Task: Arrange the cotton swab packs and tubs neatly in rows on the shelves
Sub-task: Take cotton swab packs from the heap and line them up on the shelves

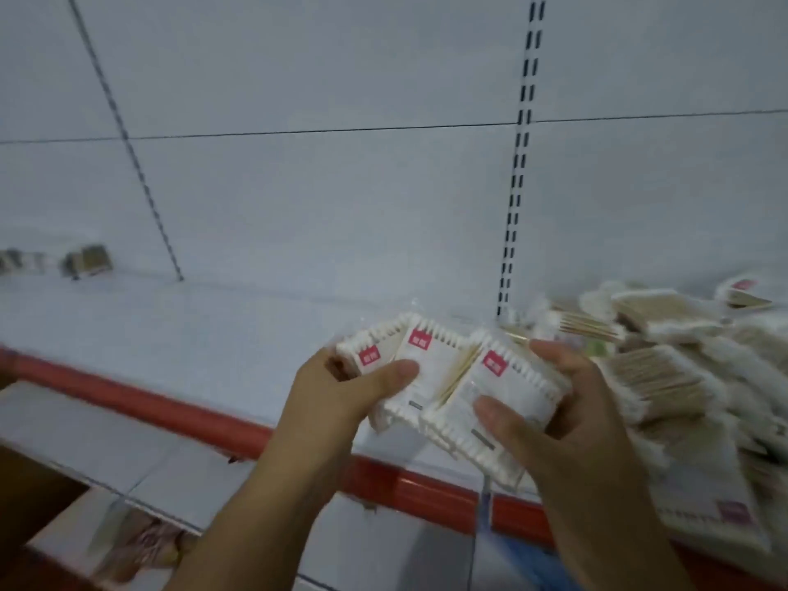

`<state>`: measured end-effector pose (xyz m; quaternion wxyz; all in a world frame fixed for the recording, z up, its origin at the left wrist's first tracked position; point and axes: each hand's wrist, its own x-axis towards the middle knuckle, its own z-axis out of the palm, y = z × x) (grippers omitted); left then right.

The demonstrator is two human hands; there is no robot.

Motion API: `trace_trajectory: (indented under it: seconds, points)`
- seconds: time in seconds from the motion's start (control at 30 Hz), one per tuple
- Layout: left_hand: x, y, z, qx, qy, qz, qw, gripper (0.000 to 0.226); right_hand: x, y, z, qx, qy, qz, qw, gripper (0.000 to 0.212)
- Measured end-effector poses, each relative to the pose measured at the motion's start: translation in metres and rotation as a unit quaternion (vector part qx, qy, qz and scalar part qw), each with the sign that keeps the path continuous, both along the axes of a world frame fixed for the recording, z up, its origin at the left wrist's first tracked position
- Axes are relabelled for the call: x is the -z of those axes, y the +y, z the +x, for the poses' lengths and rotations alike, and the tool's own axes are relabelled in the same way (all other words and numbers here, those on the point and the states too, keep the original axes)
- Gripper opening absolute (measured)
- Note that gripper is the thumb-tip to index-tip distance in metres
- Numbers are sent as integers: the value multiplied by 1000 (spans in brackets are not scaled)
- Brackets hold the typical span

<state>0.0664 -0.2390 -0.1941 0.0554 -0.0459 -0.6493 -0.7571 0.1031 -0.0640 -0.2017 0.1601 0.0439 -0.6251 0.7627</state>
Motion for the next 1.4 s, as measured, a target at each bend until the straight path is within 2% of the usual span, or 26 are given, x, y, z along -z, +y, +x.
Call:
trace_trajectory:
  seconds: [0.1, 0.2, 0.27, 0.47, 0.57, 0.67, 0.8, 0.87, 0.93, 1.0, 1.1, 1.2, 1.3, 1.4]
  points:
    - [11, -51, 23, -49, -63, 88, 993, 77, -1, -54, 3, -55, -20, 39, 997, 54]
    - [11, -110, 47, -113, -54, 131, 983, 71, -5, -122, 5, -133, -13, 48, 990, 47]
    - [10, -156, 61, -129, -44, 143, 980, 61, -2, -175, 4, -179, -10, 50, 983, 46]
    - [11, -329, 103, -149, -12, 139, 979, 59, 8, -365, 8, -276, -2, 85, 957, 48]
    - [11, -396, 110, -152, -18, 147, 977, 55, 8, -435, 5, -310, -28, 58, 949, 49]
    - [14, -445, 102, -152, -36, 207, 966, 52, 7, -484, -5, -298, -54, 22, 953, 51]
    - [20, -503, 79, -145, -66, 355, 921, 48, -1, -529, -42, -233, -45, -39, 971, 43]
    - [25, -531, 61, -143, -72, 373, 914, 39, -7, -551, -66, -228, -36, -71, 970, 50]
    - [27, -563, 40, -153, -78, 363, 916, 36, -12, -579, -93, -240, -32, -101, 965, 53]
    - [30, -595, 16, -173, -89, 336, 922, 36, -17, -614, -126, -264, -16, -106, 959, 43]
    - [27, -640, -18, -204, -107, 300, 926, 37, -31, -676, -186, -256, 14, -62, 965, 26]
    - [14, -681, -51, -220, -84, 271, 933, 39, -40, -721, -251, -207, 44, -25, 977, 26]
    - [10, -719, -92, -216, -86, 194, 953, 30, -38, -741, -304, -154, 42, -23, 987, 27]
    - [13, -752, -144, -219, -109, 78, 967, 26, -19, -753, -340, -127, 43, 19, 991, 30]
